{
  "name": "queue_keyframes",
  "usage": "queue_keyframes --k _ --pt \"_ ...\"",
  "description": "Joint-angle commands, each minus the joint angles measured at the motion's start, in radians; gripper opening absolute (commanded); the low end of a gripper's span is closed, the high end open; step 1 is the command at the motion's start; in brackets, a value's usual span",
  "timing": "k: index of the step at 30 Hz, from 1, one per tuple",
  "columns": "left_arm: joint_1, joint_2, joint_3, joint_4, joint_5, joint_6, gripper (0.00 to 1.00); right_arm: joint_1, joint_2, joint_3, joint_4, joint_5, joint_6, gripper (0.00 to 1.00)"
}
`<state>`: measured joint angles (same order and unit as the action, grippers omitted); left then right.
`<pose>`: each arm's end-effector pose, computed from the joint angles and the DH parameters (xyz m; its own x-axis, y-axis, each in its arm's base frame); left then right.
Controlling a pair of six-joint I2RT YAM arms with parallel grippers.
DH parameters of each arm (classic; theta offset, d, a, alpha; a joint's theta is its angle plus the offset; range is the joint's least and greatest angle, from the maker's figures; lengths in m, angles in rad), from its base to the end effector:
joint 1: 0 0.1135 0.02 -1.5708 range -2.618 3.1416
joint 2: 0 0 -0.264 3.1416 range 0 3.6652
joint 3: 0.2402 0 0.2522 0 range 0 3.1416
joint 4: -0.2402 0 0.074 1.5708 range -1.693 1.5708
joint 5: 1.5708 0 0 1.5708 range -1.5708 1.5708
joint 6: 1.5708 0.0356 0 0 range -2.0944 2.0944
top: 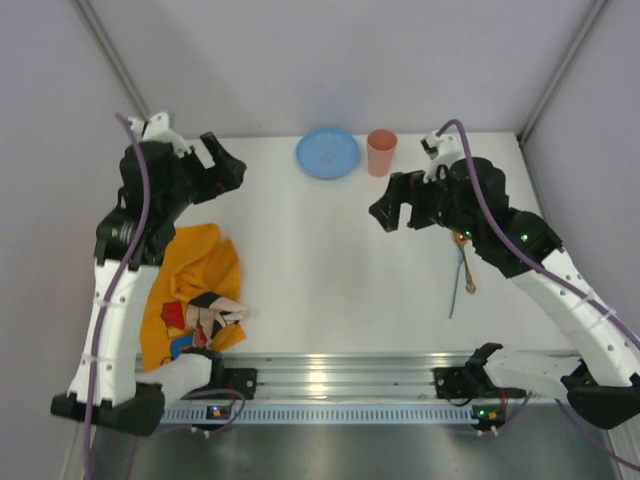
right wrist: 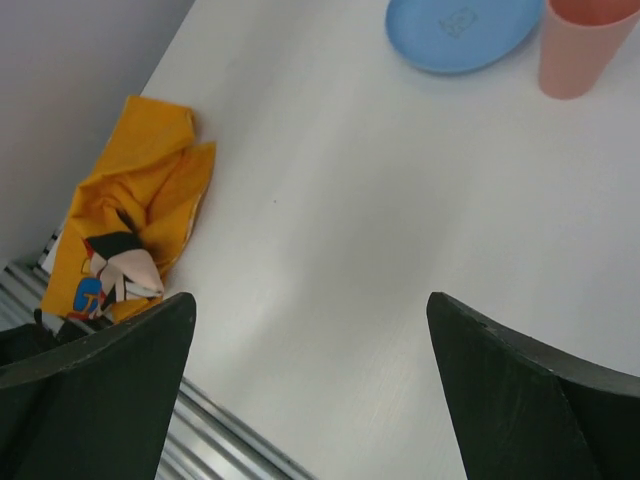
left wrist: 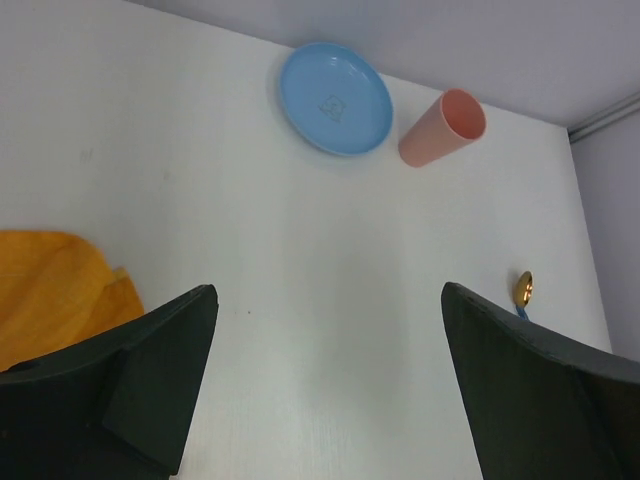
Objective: Set the dinner table for one person
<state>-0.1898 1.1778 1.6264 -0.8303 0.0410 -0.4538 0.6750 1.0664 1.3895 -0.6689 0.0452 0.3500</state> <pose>0.2111 -0.0421 0.4769 -0.4278 -0.3638 -0.8274 0.0426 0.9063 -0.4206 0.1640 0.1292 0.4422 -0.4513 0.0776 -0.8890 -0.4645 0.8302 0.3082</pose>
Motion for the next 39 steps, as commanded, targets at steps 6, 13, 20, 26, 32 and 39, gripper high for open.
queue_keyframes --k 6,13,20,26,32,39 --pt "0.033 -0.233 -0.462 -0.032 -0.143 -0.244 0.98 0.047 0.26 0.081 -0.064 -0.237 0.03 1.0" --pt "0.035 -0.202 -0.571 -0.2 -0.383 -0.171 0.98 0.166 0.348 0.046 0.011 -0.142 0.07 1.0" --pt "0.042 -0.19 -0.671 -0.181 -0.42 -0.22 0.98 0.166 0.392 -0.035 0.193 -0.286 0.067 1.0" --pt "0.118 -0.073 -0.712 -0.171 -0.352 -0.311 0.94 0.166 0.581 0.063 0.29 -0.456 0.162 1.0" --pt "0.182 -0.029 -0.773 -0.185 -0.348 -0.442 0.97 0.167 0.619 0.083 0.312 -0.476 0.221 1.0" --pt "0.211 -0.017 -0.92 -0.006 -0.31 -0.507 0.93 0.15 0.603 0.033 0.278 -0.473 0.193 1.0"
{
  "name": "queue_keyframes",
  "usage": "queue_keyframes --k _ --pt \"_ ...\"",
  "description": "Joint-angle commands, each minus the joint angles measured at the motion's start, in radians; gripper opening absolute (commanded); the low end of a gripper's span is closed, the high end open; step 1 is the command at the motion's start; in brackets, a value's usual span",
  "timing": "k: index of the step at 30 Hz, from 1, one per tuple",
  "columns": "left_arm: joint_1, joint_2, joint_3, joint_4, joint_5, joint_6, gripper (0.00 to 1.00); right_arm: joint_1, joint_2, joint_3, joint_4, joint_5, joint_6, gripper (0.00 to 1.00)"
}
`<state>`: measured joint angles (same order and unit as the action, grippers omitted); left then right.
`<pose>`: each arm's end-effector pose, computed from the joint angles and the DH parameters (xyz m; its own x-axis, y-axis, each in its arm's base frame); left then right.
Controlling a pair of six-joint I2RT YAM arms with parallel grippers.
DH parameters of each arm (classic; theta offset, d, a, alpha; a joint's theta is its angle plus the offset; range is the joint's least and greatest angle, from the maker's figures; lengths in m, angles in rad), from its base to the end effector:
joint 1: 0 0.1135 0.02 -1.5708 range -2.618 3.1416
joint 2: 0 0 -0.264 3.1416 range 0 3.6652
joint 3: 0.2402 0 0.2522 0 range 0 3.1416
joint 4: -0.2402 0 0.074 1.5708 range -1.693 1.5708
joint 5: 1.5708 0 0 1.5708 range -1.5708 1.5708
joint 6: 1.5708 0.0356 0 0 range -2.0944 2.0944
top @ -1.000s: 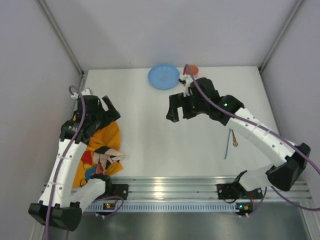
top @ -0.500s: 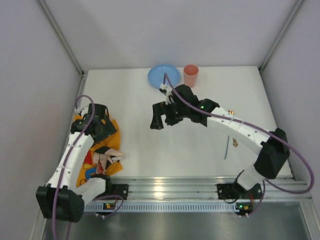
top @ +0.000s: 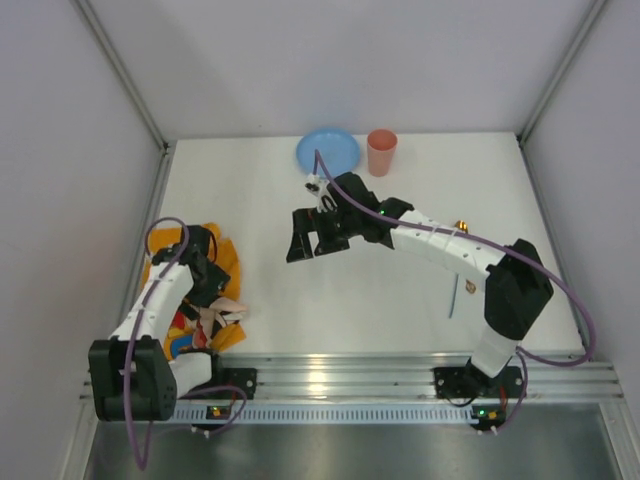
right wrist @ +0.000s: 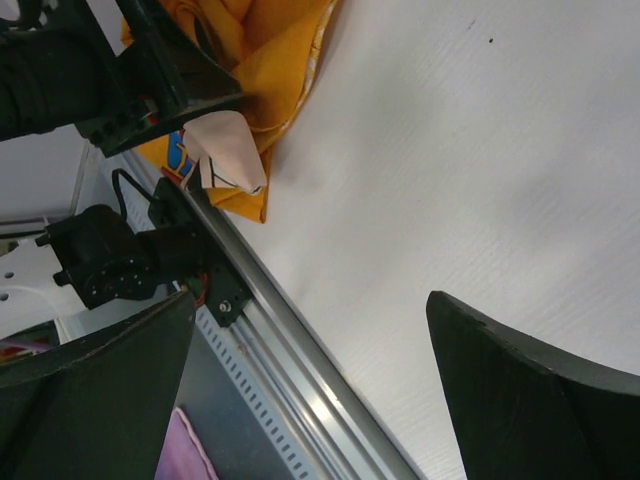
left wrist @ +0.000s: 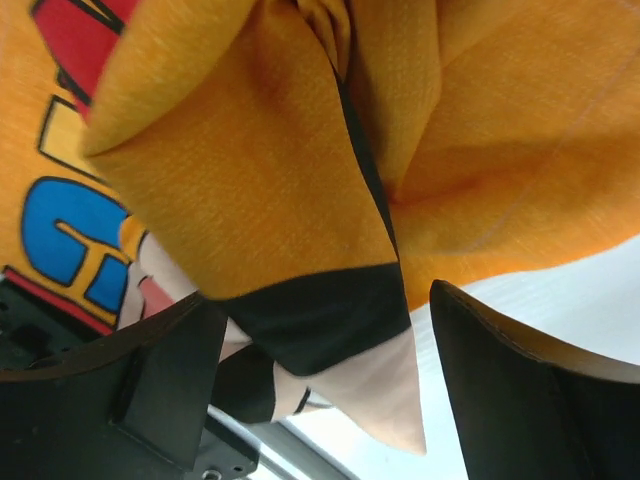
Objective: Set the dinner table for one person
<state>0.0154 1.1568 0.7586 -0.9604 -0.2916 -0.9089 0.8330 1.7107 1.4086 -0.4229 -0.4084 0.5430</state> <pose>0.1854 0.0131 0.2098 -0.5414 -0.7639 -0.3511 -0.8173 0.5762 0.0066 0.2508 0.2969 0.2886 -0.8361 -0.2148 -0.5048 -0.5221 0.5938 0.6122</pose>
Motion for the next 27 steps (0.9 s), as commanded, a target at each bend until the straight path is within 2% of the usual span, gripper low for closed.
queue_keyframes --k 1,3,4,5,7,8,11,14,17,20,24,27 --pt "0.006 0.018 -0.074 0.179 0.04 -0.042 0.85 -0.011 -0.043 0.003 0.033 -0.023 -0.003 1.0" --pt "0.008 0.052 -0.116 0.315 0.074 -0.009 0.7 -0.014 -0.045 -0.003 0.03 -0.026 -0.008 1.0" --pt "0.008 0.099 -0.119 0.343 0.081 -0.005 0.52 -0.021 -0.042 -0.003 0.026 -0.033 -0.011 1.0" --pt "0.006 0.122 -0.119 0.382 0.095 0.019 0.41 -0.025 -0.039 -0.002 0.024 -0.038 -0.014 1.0" --pt "0.006 0.205 -0.095 0.428 0.161 0.05 0.09 -0.04 -0.031 0.007 0.018 -0.044 -0.015 1.0" --pt "0.003 0.236 -0.079 0.428 0.172 0.059 0.0 -0.047 -0.029 0.009 0.016 -0.044 -0.017 1.0" --pt "-0.011 0.297 -0.05 0.466 0.242 0.065 0.0 -0.084 -0.037 -0.014 0.057 -0.044 0.001 1.0" --pt "-0.141 0.314 -0.029 0.541 0.285 0.077 0.0 -0.15 -0.049 -0.108 0.194 -0.076 0.08 1.0" --pt "-0.364 0.378 0.074 0.548 0.322 0.126 0.0 -0.213 -0.02 -0.194 0.358 -0.121 0.184 1.0" --pt "-0.472 0.425 0.171 0.543 0.35 0.137 0.0 -0.229 0.064 -0.183 0.456 -0.151 0.251 1.0" --pt "-0.531 0.396 0.157 0.555 0.388 0.133 0.0 -0.23 0.17 -0.065 0.449 -0.162 0.261 1.0" --pt "-0.545 0.35 0.133 0.522 0.384 0.146 0.0 -0.244 0.188 -0.056 0.424 -0.129 0.244 1.0"
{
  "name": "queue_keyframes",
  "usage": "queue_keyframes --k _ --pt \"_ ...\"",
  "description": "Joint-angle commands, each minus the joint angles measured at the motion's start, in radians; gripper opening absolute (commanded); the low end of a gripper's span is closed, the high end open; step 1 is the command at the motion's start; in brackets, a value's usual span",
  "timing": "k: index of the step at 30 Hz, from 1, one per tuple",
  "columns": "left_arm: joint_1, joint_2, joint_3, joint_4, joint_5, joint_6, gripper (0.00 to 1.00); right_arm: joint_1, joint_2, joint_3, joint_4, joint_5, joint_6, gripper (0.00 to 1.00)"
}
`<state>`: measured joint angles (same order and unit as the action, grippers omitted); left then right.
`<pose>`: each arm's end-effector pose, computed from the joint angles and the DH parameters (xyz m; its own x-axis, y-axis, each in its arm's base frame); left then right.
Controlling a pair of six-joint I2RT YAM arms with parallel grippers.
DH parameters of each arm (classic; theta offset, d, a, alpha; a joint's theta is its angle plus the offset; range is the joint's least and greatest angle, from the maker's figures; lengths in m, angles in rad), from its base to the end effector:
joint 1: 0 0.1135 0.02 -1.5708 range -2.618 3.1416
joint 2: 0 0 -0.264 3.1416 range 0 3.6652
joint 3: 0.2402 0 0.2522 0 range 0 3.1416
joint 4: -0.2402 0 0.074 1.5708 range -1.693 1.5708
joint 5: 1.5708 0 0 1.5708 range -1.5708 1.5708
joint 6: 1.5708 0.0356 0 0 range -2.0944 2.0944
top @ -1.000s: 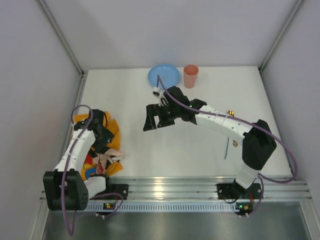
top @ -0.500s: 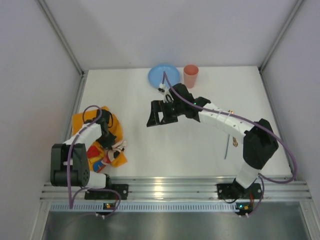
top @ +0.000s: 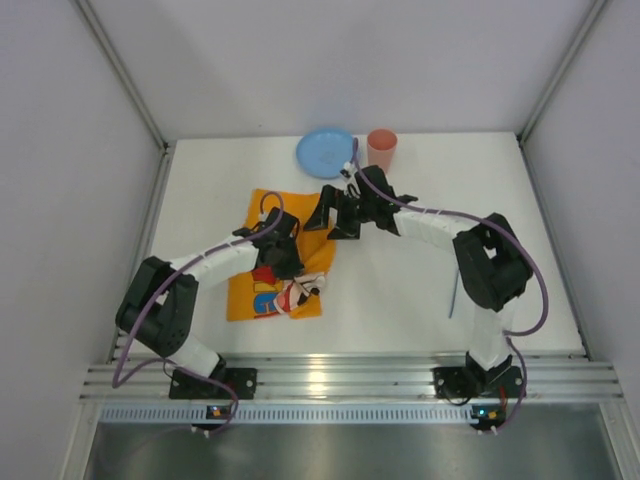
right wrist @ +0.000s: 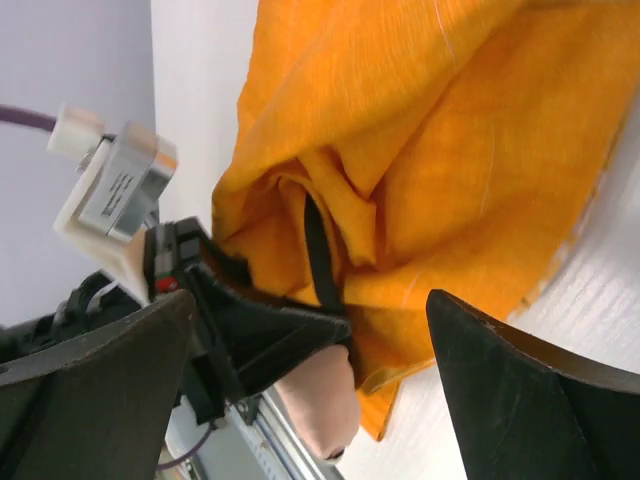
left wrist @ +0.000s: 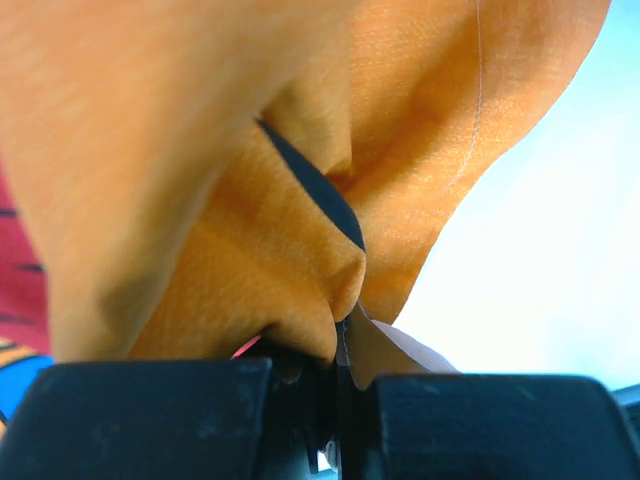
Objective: Set the dinner table for one person
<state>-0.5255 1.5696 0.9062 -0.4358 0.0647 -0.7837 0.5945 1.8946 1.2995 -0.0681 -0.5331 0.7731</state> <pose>0.2578 -0.1522 0.1764 -0.9172 -0.2824 -0.2811 -0.1714 0.9165 -0.3615 0.3403 0.2519 0.2117 -0.9336 0.0948 -0.3455 -0.2265 0.5909 0.7743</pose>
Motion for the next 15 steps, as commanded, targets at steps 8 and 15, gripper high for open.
queue_keyframes --k 8,15 --pt "-0.005 -0.155 -0.102 -0.038 0.017 -0.002 0.0 -0.042 -0.101 0.041 -0.309 0.301 -0.211 1.0" --pt "-0.004 -0.12 -0.061 -0.052 0.029 -0.002 0.0 -0.047 -0.132 -0.149 -0.207 0.32 -0.106 0.97"
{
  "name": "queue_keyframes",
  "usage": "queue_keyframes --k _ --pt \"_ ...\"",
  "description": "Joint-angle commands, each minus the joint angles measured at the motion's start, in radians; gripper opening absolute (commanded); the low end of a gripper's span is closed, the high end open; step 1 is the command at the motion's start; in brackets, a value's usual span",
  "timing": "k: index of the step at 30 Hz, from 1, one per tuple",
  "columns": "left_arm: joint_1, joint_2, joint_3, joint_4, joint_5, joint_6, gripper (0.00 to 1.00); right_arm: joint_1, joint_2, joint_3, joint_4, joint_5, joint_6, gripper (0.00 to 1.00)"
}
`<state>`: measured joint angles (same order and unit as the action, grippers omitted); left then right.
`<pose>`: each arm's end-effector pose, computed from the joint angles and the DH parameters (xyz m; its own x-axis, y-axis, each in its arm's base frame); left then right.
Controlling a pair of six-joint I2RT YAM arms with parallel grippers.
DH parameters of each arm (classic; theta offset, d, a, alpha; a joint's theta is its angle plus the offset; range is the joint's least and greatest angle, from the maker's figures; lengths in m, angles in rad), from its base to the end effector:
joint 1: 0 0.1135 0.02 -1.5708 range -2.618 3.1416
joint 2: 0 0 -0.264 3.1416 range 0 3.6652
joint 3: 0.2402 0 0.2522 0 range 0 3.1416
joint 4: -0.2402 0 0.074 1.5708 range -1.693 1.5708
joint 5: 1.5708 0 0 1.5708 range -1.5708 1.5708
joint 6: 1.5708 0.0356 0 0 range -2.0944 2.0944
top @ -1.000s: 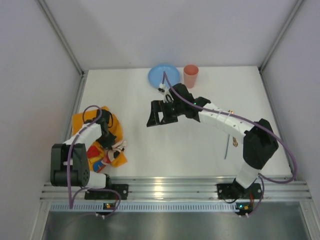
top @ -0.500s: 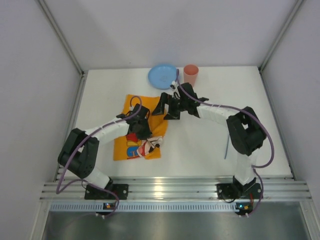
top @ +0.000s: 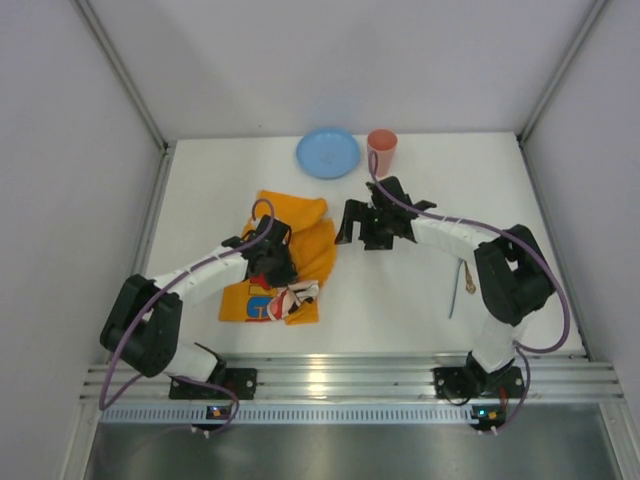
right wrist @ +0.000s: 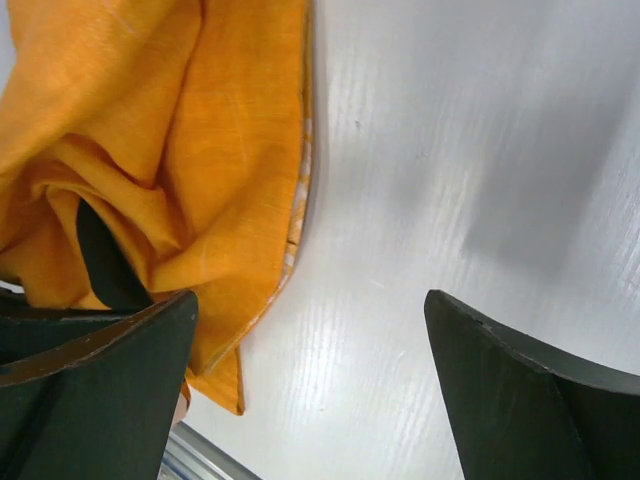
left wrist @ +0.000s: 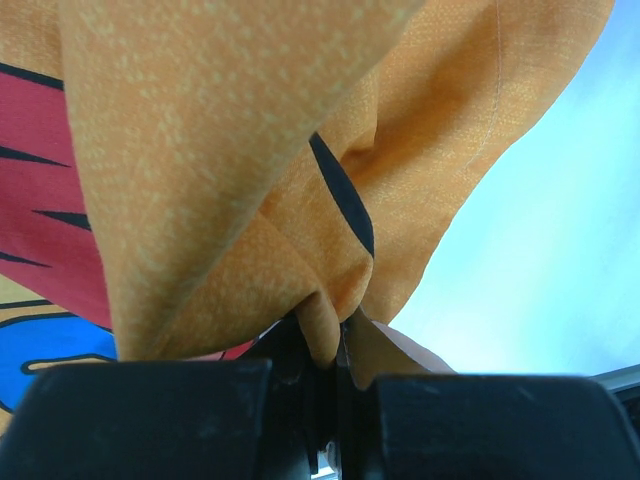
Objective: Set the dinner table for one person
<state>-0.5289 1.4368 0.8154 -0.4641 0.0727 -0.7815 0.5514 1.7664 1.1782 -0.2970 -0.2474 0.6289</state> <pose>0.2317 -0.1384 0.1844 -0.9172 -0.2776 -0.2859 -0.1599 0.9135 -0.3742 0.3166 0.2050 0.2025 -0.9097 0.1101 -0.4005 -0.1297 0.8407 0.5257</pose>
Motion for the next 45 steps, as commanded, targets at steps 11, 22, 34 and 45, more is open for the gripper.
queue_keyframes --k 11,22,34,45 --pt "-0.002 0.036 0.079 -0.059 0.05 -0.005 0.0 0.047 0.165 0.02 0.231 -0.05 0.181 0.84" --pt "-0.002 0.027 0.106 -0.1 0.038 0.033 0.0 0.09 0.26 0.08 0.253 -0.132 0.206 0.24" --pt "0.12 -0.044 0.452 -0.398 -0.361 0.185 0.99 0.021 0.073 0.101 -0.032 -0.05 0.014 0.0" --pt "0.379 0.243 0.237 -0.162 -0.019 0.338 0.92 0.004 0.038 0.175 -0.209 -0.033 -0.084 0.0"
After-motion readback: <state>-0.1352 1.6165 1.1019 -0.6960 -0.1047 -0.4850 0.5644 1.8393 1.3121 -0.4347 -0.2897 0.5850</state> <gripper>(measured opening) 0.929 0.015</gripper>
